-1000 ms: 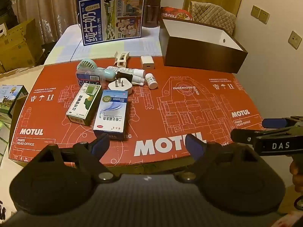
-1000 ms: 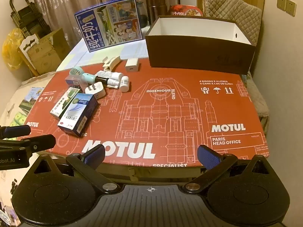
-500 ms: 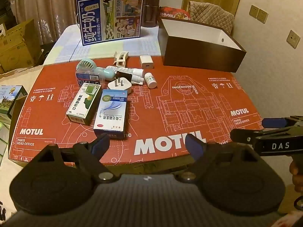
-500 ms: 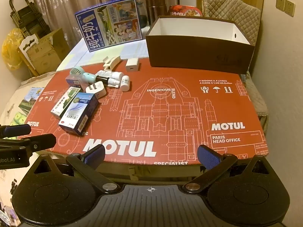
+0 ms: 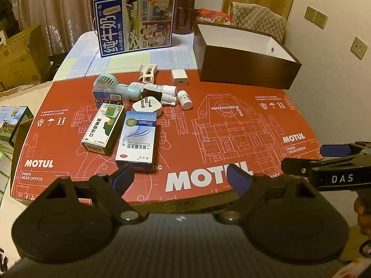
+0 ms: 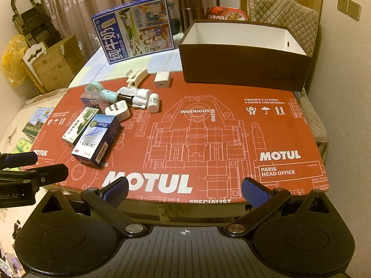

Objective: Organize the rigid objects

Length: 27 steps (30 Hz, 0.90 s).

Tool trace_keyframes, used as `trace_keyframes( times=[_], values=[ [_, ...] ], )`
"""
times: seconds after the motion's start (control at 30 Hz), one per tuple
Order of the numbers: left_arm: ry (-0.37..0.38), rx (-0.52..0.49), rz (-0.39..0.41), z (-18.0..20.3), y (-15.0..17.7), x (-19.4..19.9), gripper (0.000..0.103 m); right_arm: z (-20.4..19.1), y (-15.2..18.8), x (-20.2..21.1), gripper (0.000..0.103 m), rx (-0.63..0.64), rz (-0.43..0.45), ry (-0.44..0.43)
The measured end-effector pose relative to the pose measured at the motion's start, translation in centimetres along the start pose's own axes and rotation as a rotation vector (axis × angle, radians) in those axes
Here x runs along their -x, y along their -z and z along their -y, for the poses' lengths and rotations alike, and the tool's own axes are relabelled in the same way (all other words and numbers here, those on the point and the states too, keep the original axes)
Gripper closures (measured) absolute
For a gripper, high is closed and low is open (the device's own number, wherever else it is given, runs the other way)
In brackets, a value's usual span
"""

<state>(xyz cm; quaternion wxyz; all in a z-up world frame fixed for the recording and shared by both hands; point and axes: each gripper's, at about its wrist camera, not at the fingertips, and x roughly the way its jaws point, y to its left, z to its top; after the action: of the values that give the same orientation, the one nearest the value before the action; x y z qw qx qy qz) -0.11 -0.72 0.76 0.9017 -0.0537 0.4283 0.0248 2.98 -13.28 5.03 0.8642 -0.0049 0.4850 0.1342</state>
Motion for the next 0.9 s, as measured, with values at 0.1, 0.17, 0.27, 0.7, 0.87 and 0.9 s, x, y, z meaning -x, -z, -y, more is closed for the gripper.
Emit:
trace_keyframes(
  times=[0.1, 0.17, 0.27, 0.7, 0.87, 0.9],
  values=[
    [0.000, -0.001, 0.000, -0.06, -0.05, -0.10, 0.018, -0.03, -0.03, -0.05, 0.002, 0.000, 0.000, 0.001],
    [0.001, -0.001, 0.001, -0.11, 0.00, -0.14, 0.018, -0.05, -0.05, -0.07, 0.002, 0.000, 0.000, 0.001],
    [0.001, -0.001, 0.001, -0.12, 0.00, -0.15, 0.018, -0.07, -0.08, -0.11, 0.002, 0.000, 0.000, 0.001],
    [0.003, -0.004, 0.002, -0.14, -0.50, -0.07, 0.018, -0.18, -0.25, -0.27, 0.002, -0.001, 0.000, 0.002],
    [0.004, -0.005, 0.003, -0.25, -0.53, -0.24, 0.018, -0.31, -0.34, -0.37, 0.002, -0.001, 0.000, 0.003],
    [0.005, -0.005, 0.003, -0.23, -0.57, -0.24, 0.018, -0.27, -0.29, -0.43, 0.002, -0.002, 0.000, 0.003]
  ],
)
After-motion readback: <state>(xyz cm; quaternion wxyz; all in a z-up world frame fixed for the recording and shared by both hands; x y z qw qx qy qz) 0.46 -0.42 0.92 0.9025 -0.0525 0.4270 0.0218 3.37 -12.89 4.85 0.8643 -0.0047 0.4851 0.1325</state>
